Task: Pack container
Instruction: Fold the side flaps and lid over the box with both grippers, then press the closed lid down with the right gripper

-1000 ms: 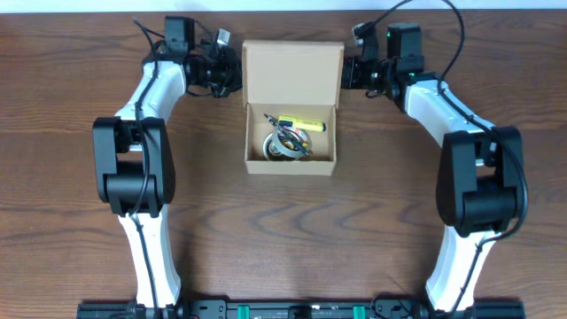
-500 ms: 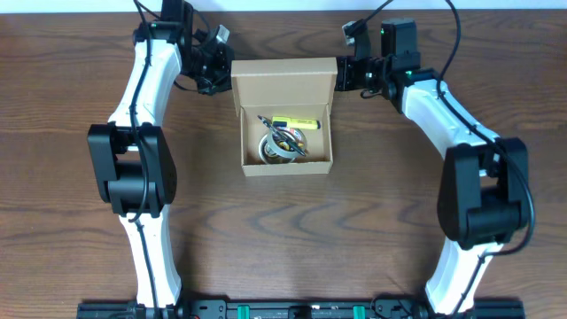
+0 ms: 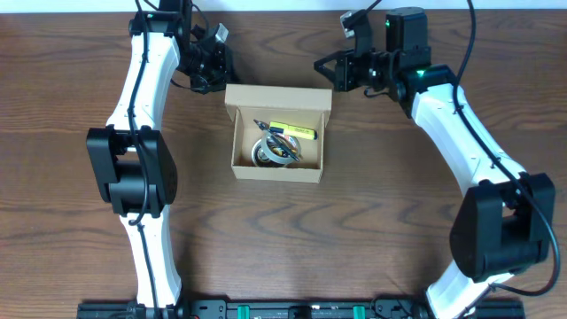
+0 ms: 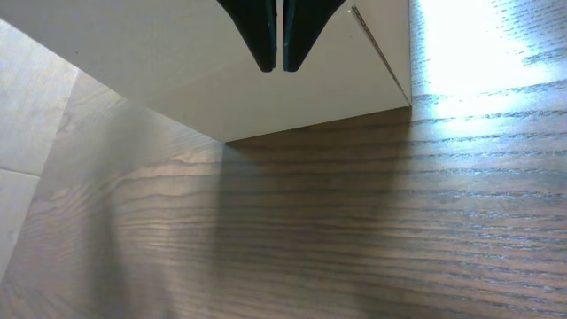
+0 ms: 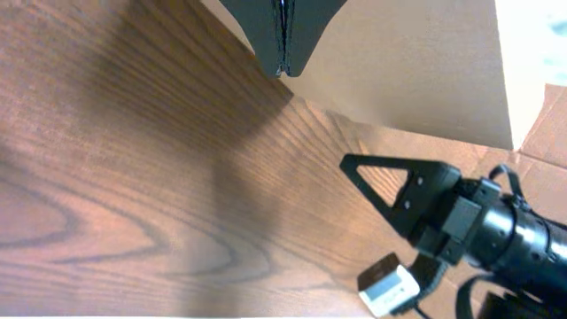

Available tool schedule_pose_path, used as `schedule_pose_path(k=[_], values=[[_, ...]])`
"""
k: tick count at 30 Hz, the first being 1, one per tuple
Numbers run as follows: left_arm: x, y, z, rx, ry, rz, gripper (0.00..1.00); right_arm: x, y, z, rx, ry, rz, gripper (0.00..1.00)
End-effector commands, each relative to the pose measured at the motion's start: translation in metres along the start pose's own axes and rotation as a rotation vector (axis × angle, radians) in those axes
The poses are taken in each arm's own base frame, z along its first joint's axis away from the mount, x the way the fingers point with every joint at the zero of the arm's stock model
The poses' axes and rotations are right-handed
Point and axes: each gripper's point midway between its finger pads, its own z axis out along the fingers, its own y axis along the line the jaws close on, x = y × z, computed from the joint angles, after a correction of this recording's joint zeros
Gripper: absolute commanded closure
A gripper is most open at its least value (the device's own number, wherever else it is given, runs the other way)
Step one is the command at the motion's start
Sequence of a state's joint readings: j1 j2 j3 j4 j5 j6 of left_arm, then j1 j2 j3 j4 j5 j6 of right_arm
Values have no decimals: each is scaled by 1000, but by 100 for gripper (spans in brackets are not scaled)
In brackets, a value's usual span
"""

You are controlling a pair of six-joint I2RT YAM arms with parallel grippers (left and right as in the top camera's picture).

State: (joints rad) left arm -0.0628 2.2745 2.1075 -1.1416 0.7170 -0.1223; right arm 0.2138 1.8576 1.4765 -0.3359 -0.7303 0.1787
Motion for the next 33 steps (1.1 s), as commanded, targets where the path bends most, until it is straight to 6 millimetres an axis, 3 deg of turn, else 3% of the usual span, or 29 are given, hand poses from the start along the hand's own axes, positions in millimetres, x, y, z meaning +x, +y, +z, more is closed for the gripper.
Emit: schedule_pose_path(k=[1,7,16,23,33], values=[[-5,-5,-7,-14,-22,46,95,1,13,0,-13,14,-58,99],[-7,10,-18,-143,-47,55,95,28,39,12,-53,111,-110,99],[-13,19,-60,-349,-111,65,94,62,84,16,-73,229,-170,99],[-13,20,-88,-442,-167,15,95,104,84,21,79,378,-175,99],[-12,19,-95,-455,-195,-35,94,142,77,26,282,501,-262,99]])
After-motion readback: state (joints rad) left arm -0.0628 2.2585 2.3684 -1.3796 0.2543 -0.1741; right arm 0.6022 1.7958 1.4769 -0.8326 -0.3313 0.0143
